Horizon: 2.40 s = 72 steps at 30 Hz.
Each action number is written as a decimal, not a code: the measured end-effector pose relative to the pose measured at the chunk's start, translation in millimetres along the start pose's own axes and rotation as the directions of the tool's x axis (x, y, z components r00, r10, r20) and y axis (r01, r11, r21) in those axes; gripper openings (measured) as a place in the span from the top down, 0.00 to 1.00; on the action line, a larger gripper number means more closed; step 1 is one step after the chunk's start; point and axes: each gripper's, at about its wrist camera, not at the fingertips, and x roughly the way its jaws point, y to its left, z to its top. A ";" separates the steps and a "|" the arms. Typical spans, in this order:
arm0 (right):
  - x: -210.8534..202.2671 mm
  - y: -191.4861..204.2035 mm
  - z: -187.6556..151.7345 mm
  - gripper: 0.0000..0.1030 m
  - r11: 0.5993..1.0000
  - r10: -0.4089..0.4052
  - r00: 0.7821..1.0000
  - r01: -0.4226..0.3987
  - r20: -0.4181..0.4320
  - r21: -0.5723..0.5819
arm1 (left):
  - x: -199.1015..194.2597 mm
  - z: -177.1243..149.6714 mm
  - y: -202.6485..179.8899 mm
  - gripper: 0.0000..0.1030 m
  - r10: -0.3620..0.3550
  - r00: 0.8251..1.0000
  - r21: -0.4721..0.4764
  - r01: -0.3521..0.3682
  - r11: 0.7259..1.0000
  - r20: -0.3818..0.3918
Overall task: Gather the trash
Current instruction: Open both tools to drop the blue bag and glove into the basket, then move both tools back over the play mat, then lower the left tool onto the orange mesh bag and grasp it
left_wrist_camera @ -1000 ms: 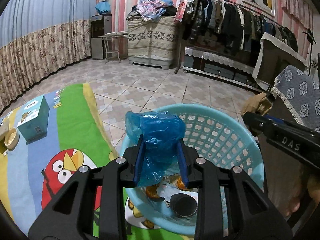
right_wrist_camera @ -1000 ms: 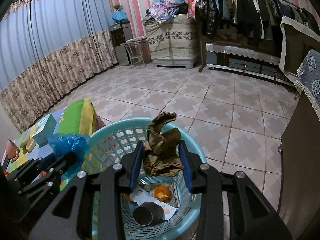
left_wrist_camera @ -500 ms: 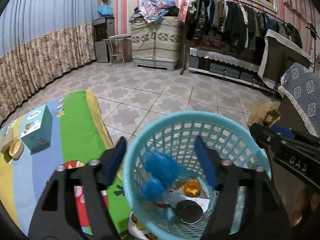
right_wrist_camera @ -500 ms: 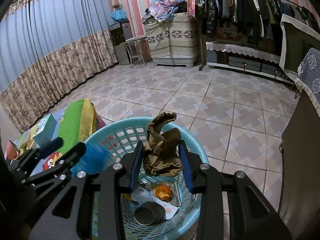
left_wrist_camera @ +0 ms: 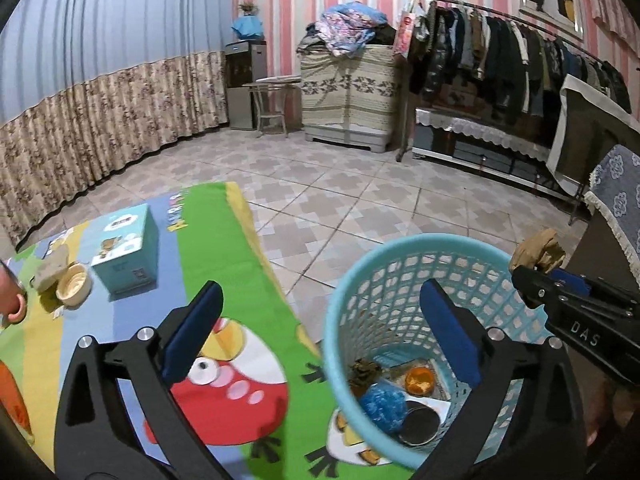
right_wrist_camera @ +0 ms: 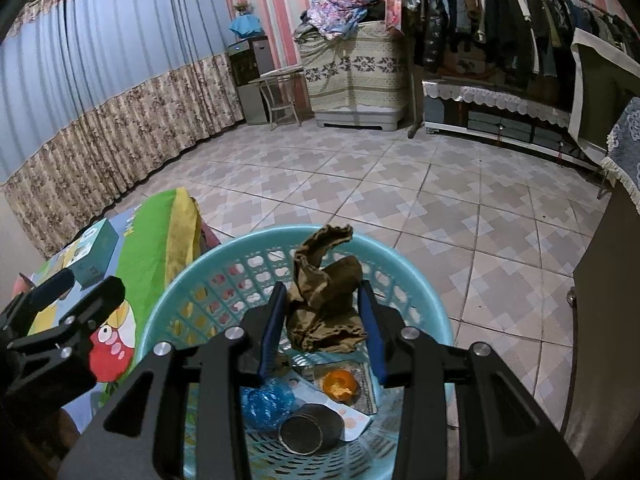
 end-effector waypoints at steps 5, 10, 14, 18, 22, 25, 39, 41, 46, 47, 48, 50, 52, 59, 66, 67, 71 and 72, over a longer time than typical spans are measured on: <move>-1.4 14.0 0.0 0.48 1.000 0.016 1.000 -0.016 0.016 -0.026 | -7.8 -1.8 15.1 0.06 0.012 1.000 -0.025 -0.012 1.000 0.000; 1.4 20.5 -2.0 0.27 0.999 -0.004 1.000 0.005 0.014 -0.041 | -18.6 -3.2 27.9 0.06 0.032 0.999 -0.036 -0.032 0.999 0.013; 2.8 24.6 -2.4 0.12 0.998 -0.027 1.000 0.027 0.012 -0.052 | -25.8 -6.8 37.2 0.06 0.045 0.999 -0.048 -0.045 0.998 0.016; 2.9 34.2 -4.0 0.09 0.996 -0.049 0.999 0.050 0.016 -0.078 | -32.8 -13.0 51.1 0.06 0.065 0.998 -0.061 -0.064 0.996 0.016; 3.1 42.3 -4.0 0.09 0.995 -0.041 0.999 0.042 0.014 -0.090 | -41.1 -21.2 70.5 0.06 0.087 0.996 -0.084 -0.086 0.993 0.007; -1.6 56.1 -4.6 0.09 0.994 -0.034 0.999 0.036 0.024 -0.106 | -49.8 -26.2 84.6 0.06 0.105 0.994 -0.097 -0.104 0.990 0.006; -16.4 145.2 -22.3 0.08 0.968 0.017 0.999 -0.006 0.043 -0.251 | -89.6 -65.3 200.4 0.05 0.266 0.963 -0.200 -0.270 0.942 -0.044; -17.3 152.1 -24.5 0.08 0.965 0.024 0.999 -0.013 0.038 -0.262 | -93.2 -73.2 222.2 0.05 0.295 0.953 -0.215 -0.303 0.929 -0.066; -14.7 169.0 -32.3 0.08 0.961 0.052 0.999 -0.050 0.002 -0.273 | -101.6 -89.1 266.1 0.05 0.349 0.930 -0.245 -0.366 0.898 -0.113; -13.8 173.8 -34.5 0.08 0.958 0.053 0.999 -0.052 -0.004 -0.281 | -102.4 -92.3 273.1 0.05 0.357 0.926 -0.253 -0.377 0.891 -0.125; -13.1 177.4 -35.8 0.08 0.956 0.053 0.999 -0.054 -0.009 -0.289 | -101.9 -96.8 282.2 0.05 0.365 0.919 -0.265 -0.393 0.881 -0.150; -11.2 182.7 -40.1 0.08 0.952 0.054 0.998 -0.058 -0.021 -0.302 | -100.4 -103.5 294.8 0.06 0.365 0.912 -0.289 -0.406 0.867 -0.185; -10.0 186.9 -43.9 0.08 0.946 0.059 0.998 -0.066 -0.032 -0.318 | -97.0 -111.1 308.2 0.06 0.356 0.906 -0.325 -0.415 0.850 -0.228; -10.1 198.7 -51.6 0.08 0.927 0.057 0.998 -0.067 -0.037 -0.369 | -77.5 -123.5 325.3 0.20 0.310 0.891 -0.352 -0.421 0.836 -0.330; -8.8 201.8 -52.7 0.08 0.920 0.058 0.997 -0.072 -0.048 -0.384 | -67.3 -129.0 319.5 0.49 0.306 0.879 -0.312 -0.426 0.850 -0.365; -8.4 202.7 -53.3 0.08 0.921 0.060 0.997 -0.073 -0.046 -0.383 | -66.3 -128.1 316.9 0.53 0.311 0.877 -0.299 -0.427 0.853 -0.366; -8.3 201.7 -53.1 0.08 0.922 0.061 0.997 -0.075 -0.048 -0.380 | -65.7 -125.1 304.7 0.68 0.292 0.887 -0.279 -0.399 0.873 -0.357; -8.2 200.8 -53.3 0.08 0.923 0.058 0.997 -0.072 -0.050 -0.377 | -65.9 -124.3 299.5 0.70 0.281 0.892 -0.278 -0.387 0.879 -0.353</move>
